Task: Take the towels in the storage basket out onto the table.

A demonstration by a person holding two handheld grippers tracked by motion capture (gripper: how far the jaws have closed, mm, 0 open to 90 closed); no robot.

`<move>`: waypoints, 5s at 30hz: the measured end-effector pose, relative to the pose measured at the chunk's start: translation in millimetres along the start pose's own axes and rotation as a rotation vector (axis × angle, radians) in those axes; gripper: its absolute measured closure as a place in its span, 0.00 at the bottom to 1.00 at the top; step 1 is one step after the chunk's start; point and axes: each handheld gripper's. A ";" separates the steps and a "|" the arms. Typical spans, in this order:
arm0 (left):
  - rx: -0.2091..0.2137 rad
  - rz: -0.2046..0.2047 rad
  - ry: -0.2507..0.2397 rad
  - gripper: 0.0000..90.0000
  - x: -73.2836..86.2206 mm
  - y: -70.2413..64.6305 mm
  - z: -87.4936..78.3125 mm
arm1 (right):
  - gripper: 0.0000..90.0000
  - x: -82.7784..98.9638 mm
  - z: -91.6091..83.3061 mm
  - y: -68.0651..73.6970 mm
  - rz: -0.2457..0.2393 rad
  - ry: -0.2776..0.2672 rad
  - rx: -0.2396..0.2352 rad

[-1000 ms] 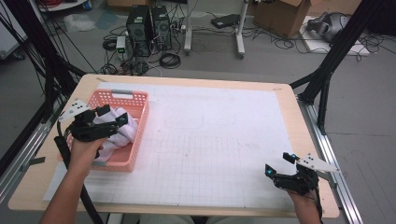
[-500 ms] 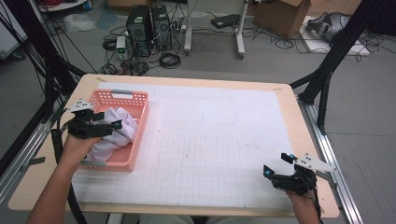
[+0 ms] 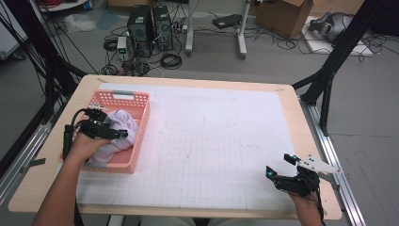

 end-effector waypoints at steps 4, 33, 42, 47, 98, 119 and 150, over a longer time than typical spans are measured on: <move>0.012 -0.027 0.045 0.15 -1.5 3.3 1.6 | 0.10 -0.5 -0.7 -0.6 -0.002 -0.003 0.002; -0.079 0.040 0.089 0.02 4.2 -14.3 29.1 | 0.10 -1.9 -0.4 -0.2 -0.004 -0.010 -0.003; -0.110 0.044 0.032 0.02 11.8 -17.7 32.6 | 0.10 -1.3 1.8 -1.0 -0.012 -0.004 -0.015; -0.112 0.051 0.038 0.12 10.3 -18.5 29.9 | 0.10 -1.7 5.6 0.4 -0.012 -0.004 -0.023; -0.043 0.036 -0.025 0.28 4.1 7.7 36.4 | 0.16 1.3 2.0 -0.4 0.020 0.024 -0.031; 0.033 -0.130 -0.309 0.68 -5.5 21.2 -18.7 | 0.16 -1.1 -0.6 0.8 0.025 0.015 -0.014; 0.241 -0.081 -0.678 0.67 -39.7 7.1 -80.7 | 0.16 -1.9 -1.1 -0.6 0.050 -0.004 -0.023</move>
Point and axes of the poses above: each handheld gripper's, and its own axes: z roughly forward along the jaws, x roughly out of its underside, y roughly to its left, and after that the axes turned 15 degrees about -y, right-handed
